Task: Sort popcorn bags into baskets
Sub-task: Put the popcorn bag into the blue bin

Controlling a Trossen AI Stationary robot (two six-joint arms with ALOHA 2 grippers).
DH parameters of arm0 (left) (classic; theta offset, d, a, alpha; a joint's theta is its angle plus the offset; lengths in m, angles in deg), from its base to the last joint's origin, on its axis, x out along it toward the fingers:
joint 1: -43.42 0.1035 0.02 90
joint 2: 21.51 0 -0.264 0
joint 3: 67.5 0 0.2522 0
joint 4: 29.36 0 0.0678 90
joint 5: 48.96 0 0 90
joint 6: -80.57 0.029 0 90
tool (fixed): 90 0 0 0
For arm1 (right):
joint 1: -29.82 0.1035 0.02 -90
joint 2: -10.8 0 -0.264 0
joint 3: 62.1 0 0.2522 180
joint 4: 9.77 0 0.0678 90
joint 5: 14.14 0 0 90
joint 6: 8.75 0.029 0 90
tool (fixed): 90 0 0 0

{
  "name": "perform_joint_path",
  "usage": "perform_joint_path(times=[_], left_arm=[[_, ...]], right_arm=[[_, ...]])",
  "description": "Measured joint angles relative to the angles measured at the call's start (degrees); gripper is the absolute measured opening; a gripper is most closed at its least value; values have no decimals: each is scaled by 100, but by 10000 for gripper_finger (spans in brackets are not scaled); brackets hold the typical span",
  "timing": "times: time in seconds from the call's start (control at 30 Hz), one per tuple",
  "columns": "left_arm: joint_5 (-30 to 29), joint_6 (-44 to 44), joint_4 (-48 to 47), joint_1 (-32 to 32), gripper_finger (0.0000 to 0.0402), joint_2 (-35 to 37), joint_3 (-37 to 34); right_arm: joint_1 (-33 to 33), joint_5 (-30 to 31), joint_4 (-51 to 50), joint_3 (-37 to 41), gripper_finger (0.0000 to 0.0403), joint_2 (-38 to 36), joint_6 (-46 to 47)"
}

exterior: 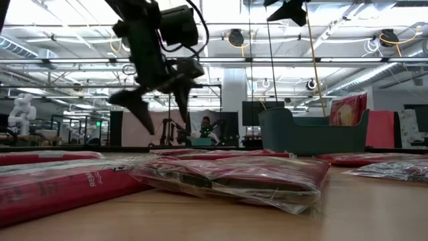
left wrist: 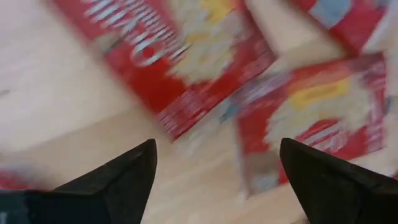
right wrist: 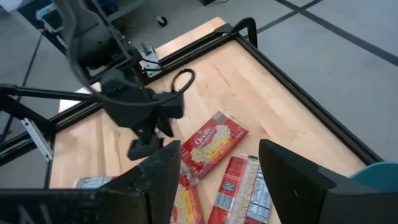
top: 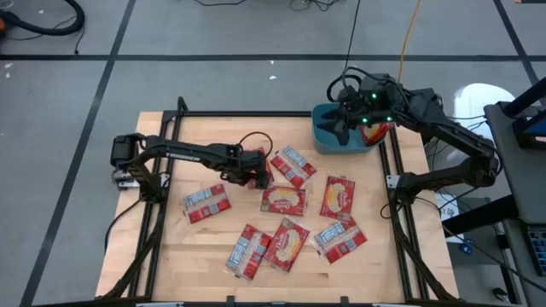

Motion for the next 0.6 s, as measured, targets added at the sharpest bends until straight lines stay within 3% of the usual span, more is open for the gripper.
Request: perform_joint_path(times=[0.2, 0.6], left_arm=[[15, -555, 104, 47, 298, -150, -147], [-50, -534, 500, -41, 246, -602, -166]], right_arm=[[18, -324, -58, 2, 210, -82, -199], [22, -329, -91, 2, 210, -162, -412]])
